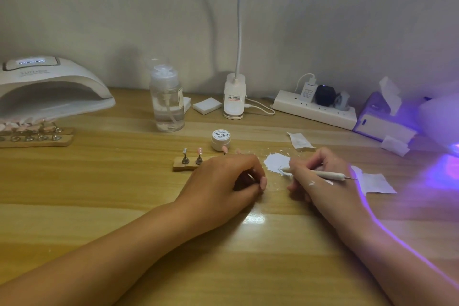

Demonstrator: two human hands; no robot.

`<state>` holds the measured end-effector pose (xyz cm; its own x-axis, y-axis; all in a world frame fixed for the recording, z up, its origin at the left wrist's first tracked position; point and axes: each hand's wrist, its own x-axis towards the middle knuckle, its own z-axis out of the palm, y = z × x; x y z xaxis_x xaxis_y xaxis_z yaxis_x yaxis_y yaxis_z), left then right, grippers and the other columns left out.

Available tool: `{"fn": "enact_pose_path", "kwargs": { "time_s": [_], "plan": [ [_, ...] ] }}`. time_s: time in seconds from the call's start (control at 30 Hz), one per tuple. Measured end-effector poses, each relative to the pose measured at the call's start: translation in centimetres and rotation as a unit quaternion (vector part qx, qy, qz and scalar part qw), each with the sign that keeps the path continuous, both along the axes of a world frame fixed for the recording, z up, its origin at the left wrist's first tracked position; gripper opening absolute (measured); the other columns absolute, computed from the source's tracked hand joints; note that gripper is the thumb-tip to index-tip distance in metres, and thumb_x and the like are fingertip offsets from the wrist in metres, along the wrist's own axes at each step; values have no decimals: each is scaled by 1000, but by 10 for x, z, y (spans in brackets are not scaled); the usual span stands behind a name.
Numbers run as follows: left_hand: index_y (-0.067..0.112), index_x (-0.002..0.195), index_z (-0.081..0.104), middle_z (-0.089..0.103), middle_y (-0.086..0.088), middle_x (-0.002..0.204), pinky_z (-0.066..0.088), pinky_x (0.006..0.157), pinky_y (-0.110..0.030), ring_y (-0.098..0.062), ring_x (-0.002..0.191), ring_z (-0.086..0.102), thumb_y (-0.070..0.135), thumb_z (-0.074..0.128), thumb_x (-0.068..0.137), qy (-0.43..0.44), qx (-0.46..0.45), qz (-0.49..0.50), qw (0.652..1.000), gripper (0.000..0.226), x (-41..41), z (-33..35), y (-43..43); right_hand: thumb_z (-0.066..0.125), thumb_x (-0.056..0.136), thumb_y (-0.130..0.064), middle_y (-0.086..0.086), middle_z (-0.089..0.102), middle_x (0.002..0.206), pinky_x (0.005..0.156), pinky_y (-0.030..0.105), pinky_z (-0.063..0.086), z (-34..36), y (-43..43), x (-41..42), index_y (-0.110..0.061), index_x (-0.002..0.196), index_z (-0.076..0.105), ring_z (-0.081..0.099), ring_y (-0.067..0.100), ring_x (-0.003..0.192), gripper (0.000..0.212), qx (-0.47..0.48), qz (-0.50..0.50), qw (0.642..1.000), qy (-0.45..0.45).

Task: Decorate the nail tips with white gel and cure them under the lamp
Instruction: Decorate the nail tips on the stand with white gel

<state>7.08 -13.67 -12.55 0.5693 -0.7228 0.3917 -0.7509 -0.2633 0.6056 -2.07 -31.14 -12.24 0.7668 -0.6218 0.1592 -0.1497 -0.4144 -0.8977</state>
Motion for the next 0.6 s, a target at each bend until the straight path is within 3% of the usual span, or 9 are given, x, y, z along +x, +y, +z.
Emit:
{"fn": "enact_pose_path", "kwargs": {
  "time_s": [0.07,0.2,0.3,0.47,0.6],
  "plan": [
    [35,82,62,70,17,84,51,72,-23,2,81,66,15,67,84,17,-3,-5,1000,21,0,1,0,68,89,-28,-2,73,64,50,22,42,1,0,0,-16,78,55,57,0,47,21,19,-3,1000,-9],
    [33,81,66,71,17,84,48,71,-16,1,80,66,14,69,83,38,-3,-4,999,19,2,0,-1,67,89,-29,-3,73,64,54,28,41,0,0,-1,-16,78,55,56,1,45,21,3,-9,1000,-19],
    [33,81,68,70,20,83,44,70,-9,3,80,66,15,72,83,48,-4,-2,999,19,3,0,0,64,96,-37,-2,75,73,50,29,45,2,2,-3,-18,87,53,62,8,49,24,31,-34,994,-103],
    [31,83,68,70,16,84,51,72,-20,-1,80,67,19,71,85,52,-12,-1,999,12,4,-1,-1,66,94,-35,0,78,87,46,20,50,13,15,-6,-19,101,60,72,15,63,19,99,19,980,-170],
    [26,85,69,71,12,86,53,72,-29,-5,79,68,18,72,86,62,-18,-3,998,8,5,-1,-1,74,84,-32,5,70,64,39,16,41,14,31,-5,-13,85,61,57,9,46,23,201,65,969,-132]
  ]
}}
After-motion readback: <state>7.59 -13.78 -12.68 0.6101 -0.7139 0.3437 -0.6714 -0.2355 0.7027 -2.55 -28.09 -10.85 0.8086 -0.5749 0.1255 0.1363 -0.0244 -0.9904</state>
